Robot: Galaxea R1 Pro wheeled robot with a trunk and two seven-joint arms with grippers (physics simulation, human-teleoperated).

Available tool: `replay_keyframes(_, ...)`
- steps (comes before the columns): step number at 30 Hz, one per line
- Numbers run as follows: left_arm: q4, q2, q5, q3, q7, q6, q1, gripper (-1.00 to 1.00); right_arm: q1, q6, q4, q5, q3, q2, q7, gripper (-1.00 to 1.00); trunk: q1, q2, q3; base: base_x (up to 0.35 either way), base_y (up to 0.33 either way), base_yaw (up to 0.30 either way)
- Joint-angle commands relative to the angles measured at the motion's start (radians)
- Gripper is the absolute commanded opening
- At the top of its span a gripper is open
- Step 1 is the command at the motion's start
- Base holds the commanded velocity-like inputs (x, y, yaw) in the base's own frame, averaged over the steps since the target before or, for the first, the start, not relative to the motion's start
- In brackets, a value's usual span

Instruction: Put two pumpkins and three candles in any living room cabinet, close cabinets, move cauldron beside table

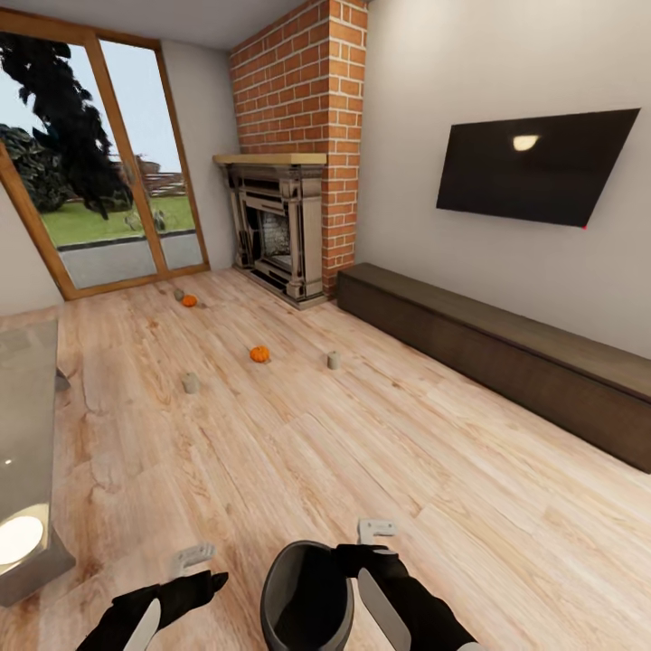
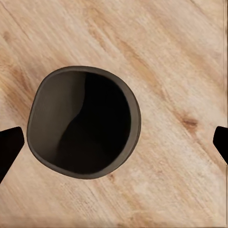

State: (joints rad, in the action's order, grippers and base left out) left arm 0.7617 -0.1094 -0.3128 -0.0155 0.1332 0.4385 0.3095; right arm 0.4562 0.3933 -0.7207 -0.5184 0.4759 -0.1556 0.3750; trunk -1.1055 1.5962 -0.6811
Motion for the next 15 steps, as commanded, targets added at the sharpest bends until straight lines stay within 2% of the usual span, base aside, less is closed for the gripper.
replay_keyframes(1,-0.005,0.000,-0.006,0.005,0.002,-0.006,0.000,1.00,0.001,0.002,-0.002,-0.009,0.004,0.000,0.020,1.00,-0.004,0.008,-0.004,0.000,0.000,0.000)
replay_keyframes(4,-0.023,0.005,-0.006,0.022,0.002,-0.043,0.001,1.00,0.001,0.002,-0.002,-0.009,0.004,-0.001,0.038,1.00,-0.015,0.029,-0.014,0.000,0.000,0.000)
replay_keyframes(9,-0.031,0.043,-0.005,0.054,0.000,-0.060,0.001,1.00,0.001,0.001,-0.001,-0.009,0.032,-0.002,0.046,1.00,-0.035,0.064,-0.029,0.000,0.000,0.000)
replay_keyframes(15,-0.034,0.051,-0.003,0.066,0.000,-0.062,0.001,1.00,0.001,0.001,0.006,-0.009,0.046,-0.003,0.047,1.00,-0.058,0.106,-0.048,0.000,0.000,0.000)
